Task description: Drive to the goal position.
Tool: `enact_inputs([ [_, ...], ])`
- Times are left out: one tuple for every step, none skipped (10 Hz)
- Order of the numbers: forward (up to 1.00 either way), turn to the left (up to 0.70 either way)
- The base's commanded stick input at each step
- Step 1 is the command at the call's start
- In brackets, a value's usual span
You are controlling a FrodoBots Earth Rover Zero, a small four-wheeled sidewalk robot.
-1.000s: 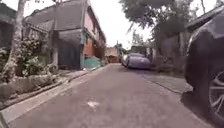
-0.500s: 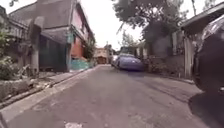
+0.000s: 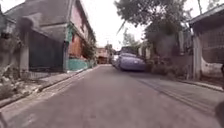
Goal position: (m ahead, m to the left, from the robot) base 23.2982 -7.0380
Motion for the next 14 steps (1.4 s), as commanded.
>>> enact_inputs([
  [1.0,0.0],
  [1.0,0.0],
  [1.0,0.0],
  [1.0,0.0],
  [1.0,0.0],
  [1.0,0.0],
  [1.0,0.0],
  [1.0,0.0],
  [1.0,0.0],
  [1.0,0.0],
  [1.0,0.0],
  [1.0,0.0],
  [1.0,0.0],
  [1.0,0.0],
])
